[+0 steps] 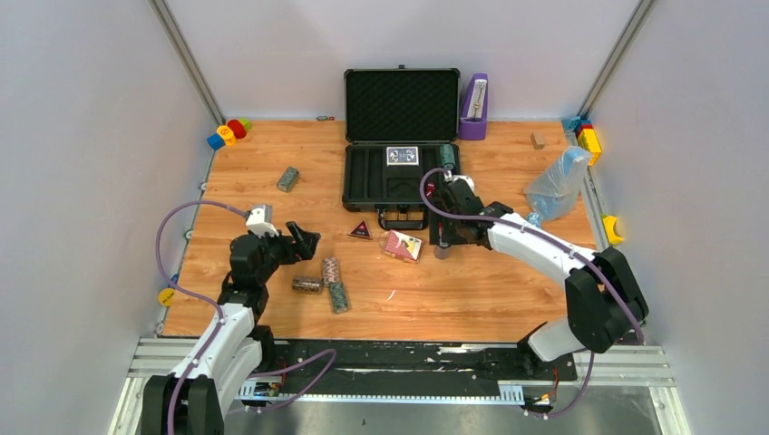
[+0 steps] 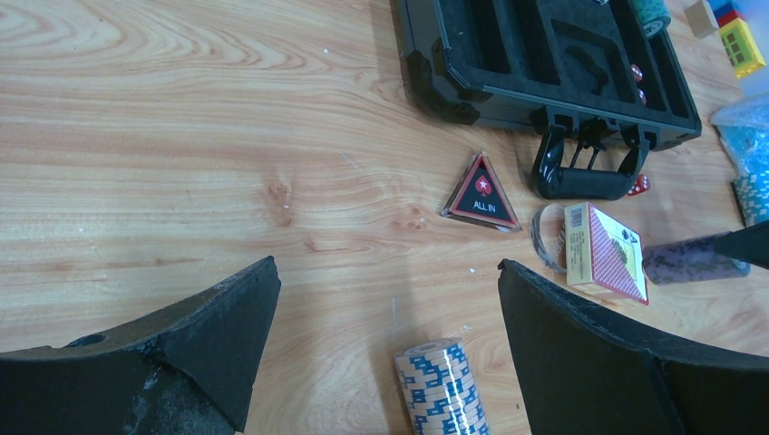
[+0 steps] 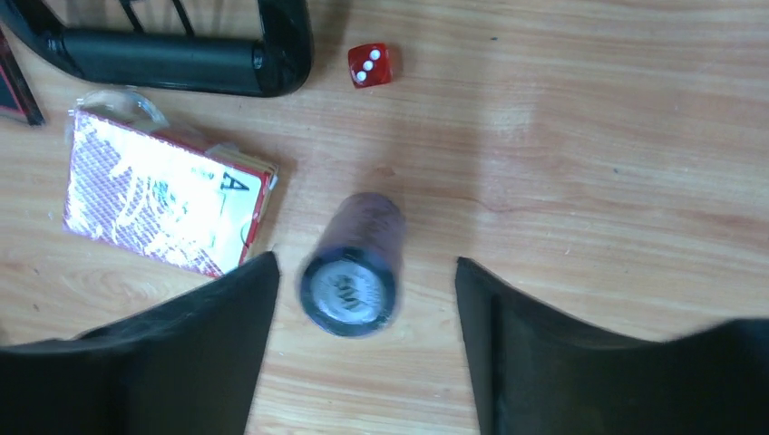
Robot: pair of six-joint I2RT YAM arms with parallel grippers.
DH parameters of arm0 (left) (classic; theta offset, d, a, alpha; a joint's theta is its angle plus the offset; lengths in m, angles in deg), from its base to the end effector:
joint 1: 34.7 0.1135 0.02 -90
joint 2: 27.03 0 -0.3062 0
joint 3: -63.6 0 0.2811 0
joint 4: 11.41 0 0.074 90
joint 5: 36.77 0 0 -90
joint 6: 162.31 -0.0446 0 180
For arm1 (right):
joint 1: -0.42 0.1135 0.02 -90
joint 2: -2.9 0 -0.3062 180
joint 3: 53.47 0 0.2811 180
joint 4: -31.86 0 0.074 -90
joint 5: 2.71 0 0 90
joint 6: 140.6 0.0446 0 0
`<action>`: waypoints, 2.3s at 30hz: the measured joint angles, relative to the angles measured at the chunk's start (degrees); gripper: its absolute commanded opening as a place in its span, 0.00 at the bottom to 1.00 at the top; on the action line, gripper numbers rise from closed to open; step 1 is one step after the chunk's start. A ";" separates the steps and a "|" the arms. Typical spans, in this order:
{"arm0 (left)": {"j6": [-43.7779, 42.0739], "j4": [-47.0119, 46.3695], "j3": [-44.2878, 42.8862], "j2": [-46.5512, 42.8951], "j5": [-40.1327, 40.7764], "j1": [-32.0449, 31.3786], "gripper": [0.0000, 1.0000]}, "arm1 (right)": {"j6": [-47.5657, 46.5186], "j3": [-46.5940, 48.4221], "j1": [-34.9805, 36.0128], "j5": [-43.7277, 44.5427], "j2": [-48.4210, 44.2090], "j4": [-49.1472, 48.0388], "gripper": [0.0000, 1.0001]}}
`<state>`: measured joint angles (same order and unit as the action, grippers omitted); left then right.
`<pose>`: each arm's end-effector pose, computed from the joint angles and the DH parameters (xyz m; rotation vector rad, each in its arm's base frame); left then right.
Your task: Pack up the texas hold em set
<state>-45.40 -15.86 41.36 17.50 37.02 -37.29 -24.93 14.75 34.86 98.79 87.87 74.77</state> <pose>0.1723 -0.0203 0.1858 -0.2082 1.9051 -0.6162 0.2704 0.1746 0.2359 -0.1272 2.5807 0.1256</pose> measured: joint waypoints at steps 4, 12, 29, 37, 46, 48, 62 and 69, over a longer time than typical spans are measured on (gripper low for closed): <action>-0.02 0.00 0.00 -0.07 -0.02 0.00 0.98 | -0.48 -0.79 0.00 -1.77 -1.16 -0.09 0.89; -0.02 0.02 0.00 -0.17 -0.02 0.00 0.99 | -0.52 -4.00 0.00 -3.23 -2.97 -2.01 0.83; -0.02 0.24 0.00 -1.09 0.00 0.00 0.99 | -1.14 -5.92 0.00 -5.09 -2.91 -4.94 0.43; -0.02 0.24 0.00 -1.11 0.02 0.00 0.99 | -1.88 -2.56 0.00 -4.22 0.61 -5.57 0.23; -0.02 0.24 0.00 -1.11 0.02 0.00 0.99 | -2.51 -0.66 0.00 -3.80 2.05 -4.61 0.17; -0.02 0.24 0.00 -1.11 0.00 0.00 0.99 | -3.19 0.11 0.00 -2.75 2.05 -3.43 0.10; -0.02 0.26 0.00 -1.38 0.04 0.00 0.99 | -8.09 23.28 -2.34 8.04 9.75 -1.46 0.00; -0.02 0.28 0.00 -1.53 0.15 0.00 0.99 | -10.23 34.05 -4.70 9.44 21.16 -1.38 0.00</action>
<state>-45.42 -15.57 41.36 15.97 37.18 -37.29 -35.16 48.81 30.16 108.24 109.03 73.40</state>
